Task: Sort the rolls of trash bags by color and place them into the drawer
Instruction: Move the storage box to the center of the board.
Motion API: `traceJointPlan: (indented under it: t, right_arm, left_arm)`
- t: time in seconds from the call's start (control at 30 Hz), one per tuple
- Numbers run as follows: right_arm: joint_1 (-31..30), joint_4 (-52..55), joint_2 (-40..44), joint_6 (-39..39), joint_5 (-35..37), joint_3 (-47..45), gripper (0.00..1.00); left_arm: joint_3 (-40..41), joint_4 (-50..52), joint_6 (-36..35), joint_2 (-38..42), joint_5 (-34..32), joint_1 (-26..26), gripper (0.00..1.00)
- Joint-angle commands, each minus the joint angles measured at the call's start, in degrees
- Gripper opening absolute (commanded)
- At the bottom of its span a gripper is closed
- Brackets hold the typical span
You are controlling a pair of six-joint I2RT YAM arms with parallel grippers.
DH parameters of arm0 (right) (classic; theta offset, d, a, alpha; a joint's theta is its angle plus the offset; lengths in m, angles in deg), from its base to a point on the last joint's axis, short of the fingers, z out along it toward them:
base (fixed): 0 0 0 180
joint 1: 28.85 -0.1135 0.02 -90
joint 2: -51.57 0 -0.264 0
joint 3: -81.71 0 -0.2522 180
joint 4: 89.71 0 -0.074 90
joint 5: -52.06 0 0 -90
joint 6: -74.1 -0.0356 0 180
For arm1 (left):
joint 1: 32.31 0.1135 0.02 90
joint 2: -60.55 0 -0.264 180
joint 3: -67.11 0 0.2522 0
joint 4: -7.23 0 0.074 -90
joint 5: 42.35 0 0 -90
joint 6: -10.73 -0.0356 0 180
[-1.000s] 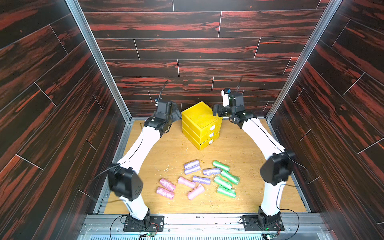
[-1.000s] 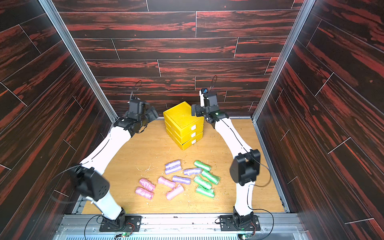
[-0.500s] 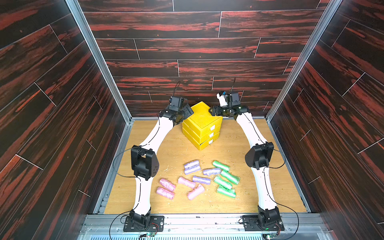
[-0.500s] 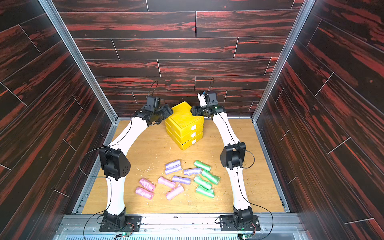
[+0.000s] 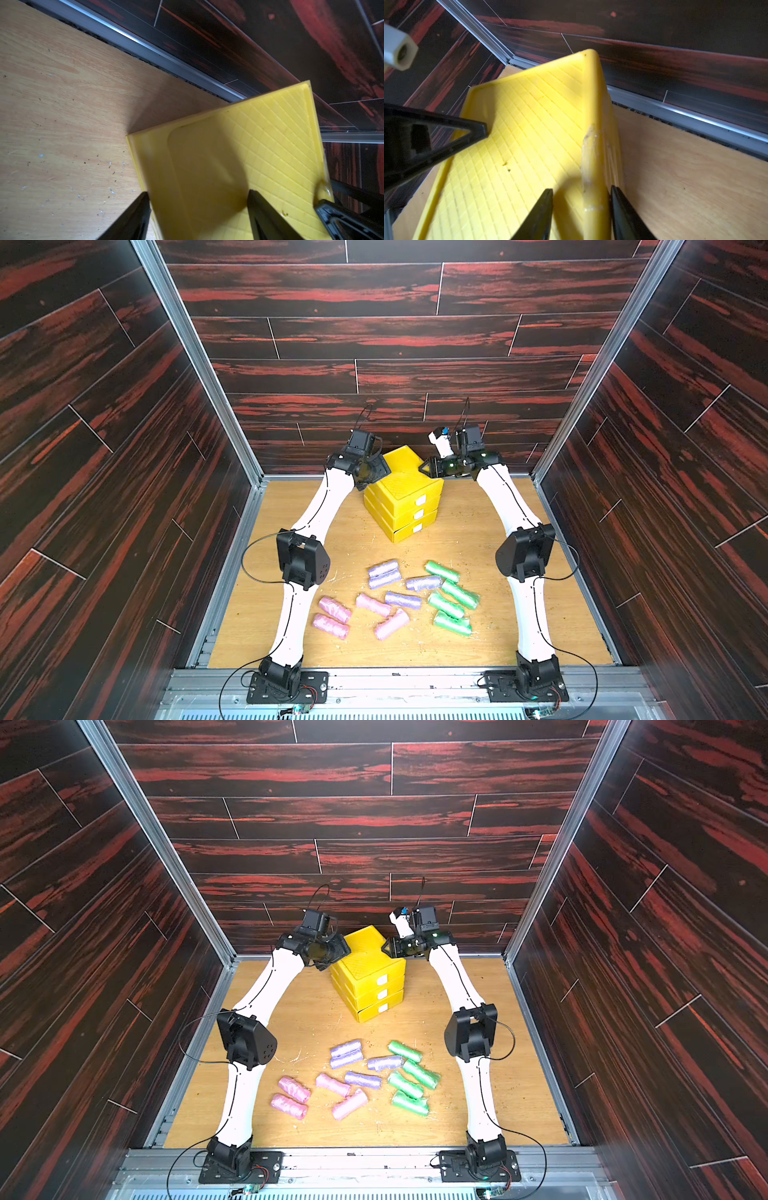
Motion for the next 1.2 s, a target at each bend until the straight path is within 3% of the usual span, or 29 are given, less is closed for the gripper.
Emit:
traceJointPlan:
  t: [0.0,0.27,0.73,0.87,1.17]
  right_arm:
    - [-3.0,8.2,-0.9,1.8,-6.2,-2.4,0.48]
    - [-9.6,9.7,-4.2,3.1,-9.0,-0.3,0.47]
    - [-17.4,11.1,-3.2,3.9,-7.6,-1.8,0.49]
    - [-17.4,11.4,-1.8,3.1,-4.9,-1.8,0.50]
    - [-17.3,12.4,2.3,2.2,1.5,-3.2,0.52]
  left_arm:
    - [-0.6,7.0,-3.3,-0.8,1.7,0.3,0.75]
    - [13.2,6.3,-6.4,9.7,1.6,0.2,0.75]
    - [27.9,6.0,-9.5,21.1,-2.3,0.9,0.76]
    - [27.4,4.9,-9.6,20.6,-2.4,1.6,0.76]
    - [17.4,9.2,-11.3,12.4,-0.6,2.1,0.77]
